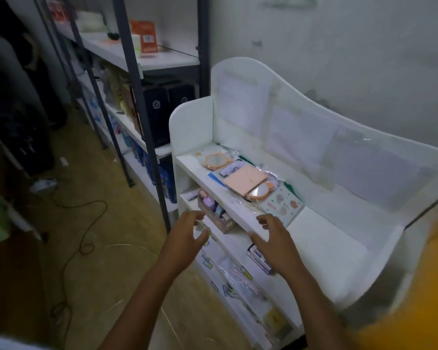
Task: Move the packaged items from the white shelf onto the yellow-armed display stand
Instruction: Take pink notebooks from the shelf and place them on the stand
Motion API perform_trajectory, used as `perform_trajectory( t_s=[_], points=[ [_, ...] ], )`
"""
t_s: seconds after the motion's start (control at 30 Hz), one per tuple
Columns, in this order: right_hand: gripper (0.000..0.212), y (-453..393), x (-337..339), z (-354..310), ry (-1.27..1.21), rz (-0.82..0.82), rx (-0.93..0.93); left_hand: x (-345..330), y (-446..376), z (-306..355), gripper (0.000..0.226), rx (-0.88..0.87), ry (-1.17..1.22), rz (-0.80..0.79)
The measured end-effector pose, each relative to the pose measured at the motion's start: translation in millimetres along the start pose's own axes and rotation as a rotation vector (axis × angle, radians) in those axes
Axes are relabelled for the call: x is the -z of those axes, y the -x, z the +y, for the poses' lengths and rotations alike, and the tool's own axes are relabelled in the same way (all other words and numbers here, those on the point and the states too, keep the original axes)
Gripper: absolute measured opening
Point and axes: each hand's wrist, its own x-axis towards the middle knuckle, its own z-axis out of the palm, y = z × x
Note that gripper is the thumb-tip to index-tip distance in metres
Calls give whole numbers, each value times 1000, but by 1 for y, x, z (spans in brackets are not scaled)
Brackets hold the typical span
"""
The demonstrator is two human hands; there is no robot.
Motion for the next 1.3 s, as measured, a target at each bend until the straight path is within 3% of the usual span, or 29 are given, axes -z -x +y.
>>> perform_trajectory(
  t_s=[0.27, 0.77, 1.0, 1.2, 1.3],
  points=[
    [36, -68, -17, 4, 33, 13, -95, -2, -89, -38, 36, -12, 28, -73],
    [42, -154, -40, -15, 34, 261, -435, -36, -263, -79, 37, -178, 106, -452],
    [32, -168, -31, 2, 43, 358, -529, -79, -298, -59, 48, -86, -51, -600],
    [36, -181, -17, 29, 0, 416, -533, -110, -310, -47, 71, -6, -235, -612],
    [35, -186, -13, 39, -51, 420, -541, -114, -319, -47, 66, 42, -192, -586]
  ],
)
